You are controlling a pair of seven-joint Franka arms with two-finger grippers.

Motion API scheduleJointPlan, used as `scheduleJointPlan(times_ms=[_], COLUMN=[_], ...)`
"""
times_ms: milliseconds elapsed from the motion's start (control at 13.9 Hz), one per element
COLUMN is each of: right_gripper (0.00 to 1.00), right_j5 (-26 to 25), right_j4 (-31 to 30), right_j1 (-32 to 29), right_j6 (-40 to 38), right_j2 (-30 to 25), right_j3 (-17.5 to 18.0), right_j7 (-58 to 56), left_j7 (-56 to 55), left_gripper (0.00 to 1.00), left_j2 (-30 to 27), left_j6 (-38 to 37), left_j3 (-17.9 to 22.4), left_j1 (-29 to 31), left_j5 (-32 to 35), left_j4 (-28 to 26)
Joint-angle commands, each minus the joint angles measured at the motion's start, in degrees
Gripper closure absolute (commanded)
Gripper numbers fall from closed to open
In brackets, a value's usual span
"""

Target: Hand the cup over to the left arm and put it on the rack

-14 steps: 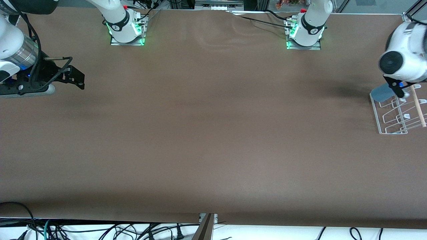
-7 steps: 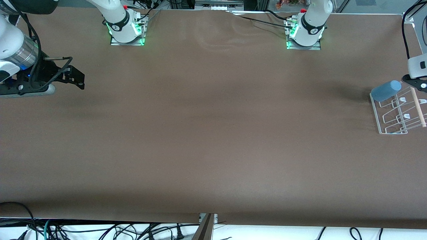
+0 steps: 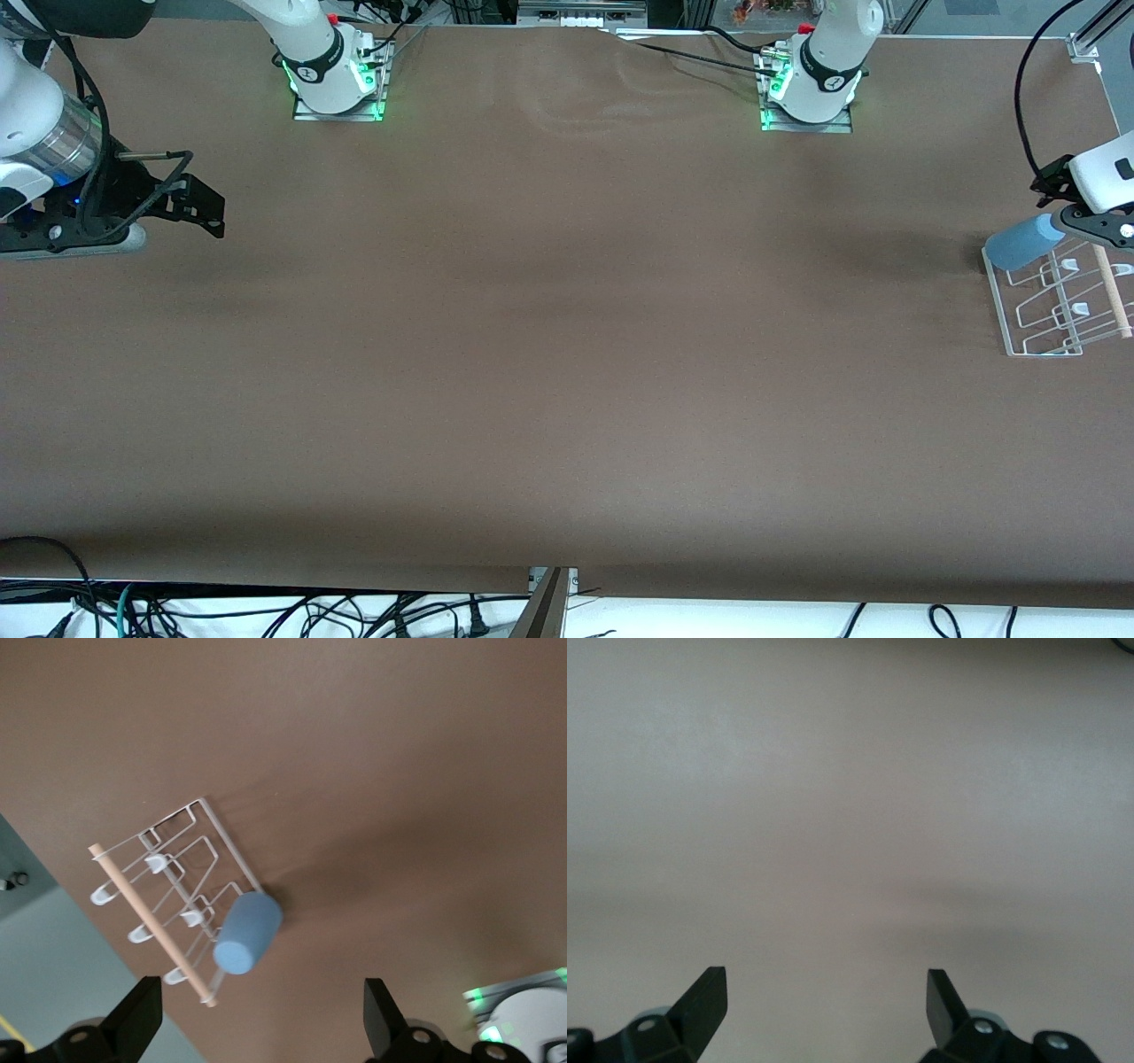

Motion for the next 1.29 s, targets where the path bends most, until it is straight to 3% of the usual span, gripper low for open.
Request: scheduleJointPlan(times_ms=[0,503,863,1223], right_gripper=[0.01,0.01,0.01,0.01], right_j5=[-0.9,-0.9,-0.9,-0.9], right_j4=[1.1,1.1,1.1,1.1], right_j1=[0.2,0.2,0.2,0.2], right_j6=[-0.2,-0.3,-0.2,-0.2], right_j2=[0.3,0.3,0.3,0.3], right_j3=[-0.1,-0.1,-0.1,-0.1], right_j7=[-0.6,-0.6,-0.6,-0.6], left_j7=[-11.1,-22.3,-25.3,-26.0], left_gripper=[0.0,0.0,0.0,0.0], left_j2=[1.7,1.7,2.2,3.9], left_j6=[-6.3,-9.7,-10.0,-13.2], left_j3=[-3.6,-4.1,-4.0,-4.5], left_j1=[-0.6,-0.4,-0.5,-0.6], left_j5=[-3.9,-19.2,-19.2,-17.9], left_j4=[6.3,11.0,11.2,16.9])
